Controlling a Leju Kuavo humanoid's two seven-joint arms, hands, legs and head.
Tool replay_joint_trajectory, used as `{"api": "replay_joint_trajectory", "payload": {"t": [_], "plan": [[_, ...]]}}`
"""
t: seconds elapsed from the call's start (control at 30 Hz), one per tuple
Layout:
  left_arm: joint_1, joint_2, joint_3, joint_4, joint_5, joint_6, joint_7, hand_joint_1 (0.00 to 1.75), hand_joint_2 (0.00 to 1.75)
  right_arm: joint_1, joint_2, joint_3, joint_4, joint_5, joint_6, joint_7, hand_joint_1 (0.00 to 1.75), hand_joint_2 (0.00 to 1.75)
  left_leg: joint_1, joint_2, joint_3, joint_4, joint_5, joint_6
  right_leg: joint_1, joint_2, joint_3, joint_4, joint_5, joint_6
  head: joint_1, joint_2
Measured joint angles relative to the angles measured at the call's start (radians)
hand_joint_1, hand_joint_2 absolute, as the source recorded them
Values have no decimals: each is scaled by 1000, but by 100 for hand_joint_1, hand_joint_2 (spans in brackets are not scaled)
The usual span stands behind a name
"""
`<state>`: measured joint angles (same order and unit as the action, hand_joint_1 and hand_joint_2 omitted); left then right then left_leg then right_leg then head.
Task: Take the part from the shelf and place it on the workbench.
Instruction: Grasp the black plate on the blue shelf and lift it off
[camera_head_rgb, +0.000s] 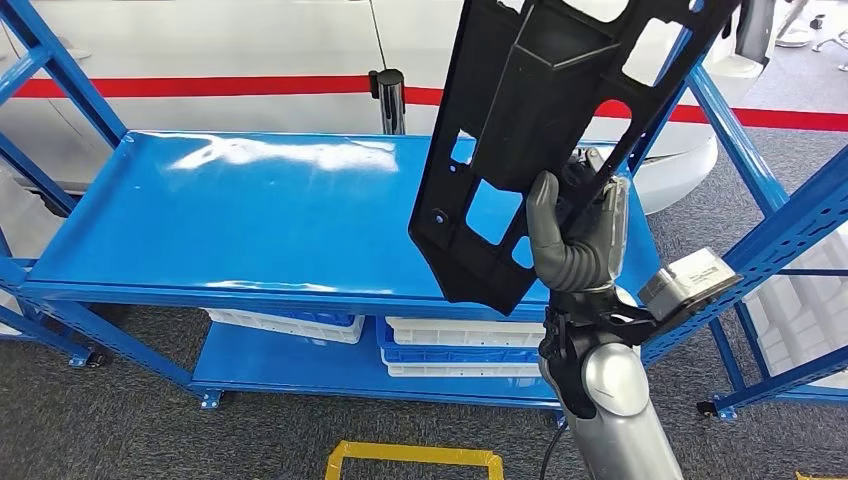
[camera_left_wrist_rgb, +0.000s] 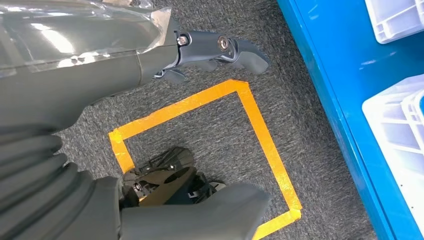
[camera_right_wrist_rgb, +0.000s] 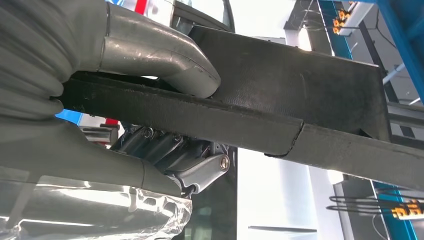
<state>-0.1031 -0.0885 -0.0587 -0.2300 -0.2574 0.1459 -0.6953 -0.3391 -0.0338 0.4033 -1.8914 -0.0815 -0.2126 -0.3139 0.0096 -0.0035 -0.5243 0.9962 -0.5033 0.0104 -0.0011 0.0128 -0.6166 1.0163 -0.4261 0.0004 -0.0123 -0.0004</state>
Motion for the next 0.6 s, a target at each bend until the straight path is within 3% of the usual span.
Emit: {"api": "replay_joint_trajectory", "payload": {"t": [0.23,0.5,0.6], "plan": [[7,4,0,3,23,2,-1,0,175,27,-45,33,-23,2,8,-18,175,175,0,0,0,0,0,0,0,0,0,0,0,0,0,0],[28,9,12,6,49,-1,-3,0,175,163,-142,77,-100,-5,-11,-167,175,175,0,0,-1,1,-3,1,-3,0,0,-1,0,0,0,0],[31,17,16,6,55,-13,-3,0,175,207,-160,101,-130,28,-23,-192,175,175,-5,0,-2,6,-4,14,-12,0,1,-5,4,5,-1,0]]}}
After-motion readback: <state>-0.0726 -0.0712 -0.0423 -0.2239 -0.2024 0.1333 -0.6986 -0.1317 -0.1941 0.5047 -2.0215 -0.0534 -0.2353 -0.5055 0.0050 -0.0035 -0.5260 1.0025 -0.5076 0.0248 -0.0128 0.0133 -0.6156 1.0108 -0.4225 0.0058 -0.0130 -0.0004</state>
